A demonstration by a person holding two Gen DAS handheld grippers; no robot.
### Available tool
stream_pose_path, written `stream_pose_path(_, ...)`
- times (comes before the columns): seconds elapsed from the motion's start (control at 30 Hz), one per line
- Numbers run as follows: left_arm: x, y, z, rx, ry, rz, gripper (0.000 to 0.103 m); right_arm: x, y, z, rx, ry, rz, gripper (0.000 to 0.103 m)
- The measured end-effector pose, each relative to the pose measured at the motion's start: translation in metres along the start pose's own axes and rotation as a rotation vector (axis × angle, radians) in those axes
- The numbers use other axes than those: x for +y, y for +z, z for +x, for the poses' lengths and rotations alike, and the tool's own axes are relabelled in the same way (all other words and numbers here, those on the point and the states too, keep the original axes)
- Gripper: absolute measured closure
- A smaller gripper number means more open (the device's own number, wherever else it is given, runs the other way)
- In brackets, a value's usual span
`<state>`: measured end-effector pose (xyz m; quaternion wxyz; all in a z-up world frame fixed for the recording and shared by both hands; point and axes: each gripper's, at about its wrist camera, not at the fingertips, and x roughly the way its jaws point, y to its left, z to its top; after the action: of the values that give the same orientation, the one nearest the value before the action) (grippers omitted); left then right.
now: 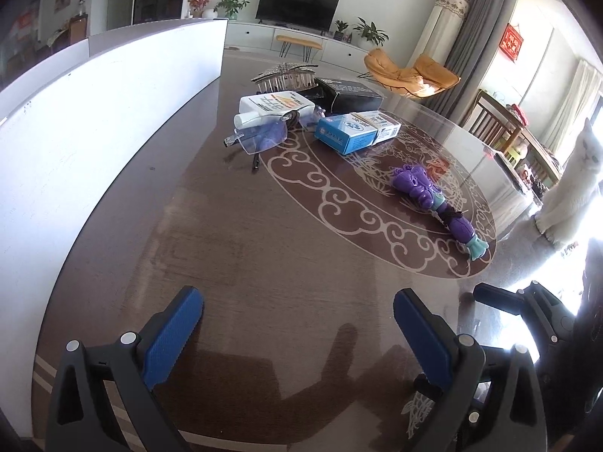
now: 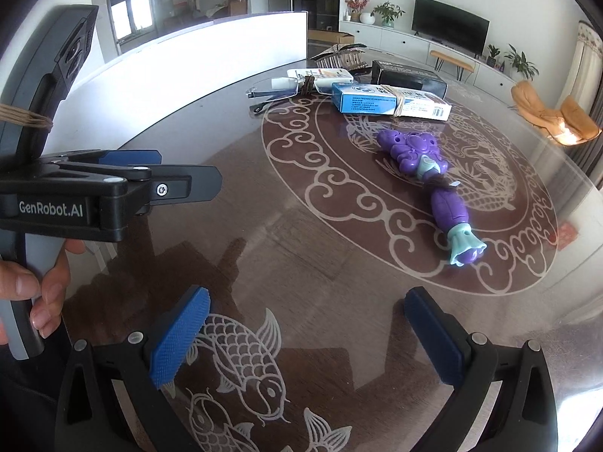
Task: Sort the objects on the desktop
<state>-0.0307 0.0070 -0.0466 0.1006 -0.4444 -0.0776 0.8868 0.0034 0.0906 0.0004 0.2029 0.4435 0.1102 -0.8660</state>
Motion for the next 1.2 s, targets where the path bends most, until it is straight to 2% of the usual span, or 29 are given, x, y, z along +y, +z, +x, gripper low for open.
stream_pose_path(0.23, -0.007, -0.002, 0.003, 0.005, 0.052, 0.034, 0.0, 0.0, 0.0, 0.0, 0.0, 0.0, 0.0, 0.0)
stream_pose_path(0.37, -0.003, -0.002, 0.002, -0.001, 0.042, 0.015, 0.0, 0.0, 0.0, 0.0, 0.0, 0.0, 0.0, 0.0)
stream_pose_path(0.53, 0.005, -0.002, 0.002, -0.008, 0.104, -0.017, 0.0, 0.0, 0.0, 0.0, 0.0, 0.0, 0.0, 0.0)
stream_pose_path(0.67, 0.008, -0.001, 0.001, -0.014, 0.106, -0.035, 0.0, 0.0, 0.0, 0.0, 0.0, 0.0, 0.0, 0.0)
stream_pose_path(1.2, 0.003, -0.003, 0.004, -0.001, 0.153, 0.005, 0.0, 0.0, 0.0, 0.0, 0.0, 0.0, 0.0, 0.0)
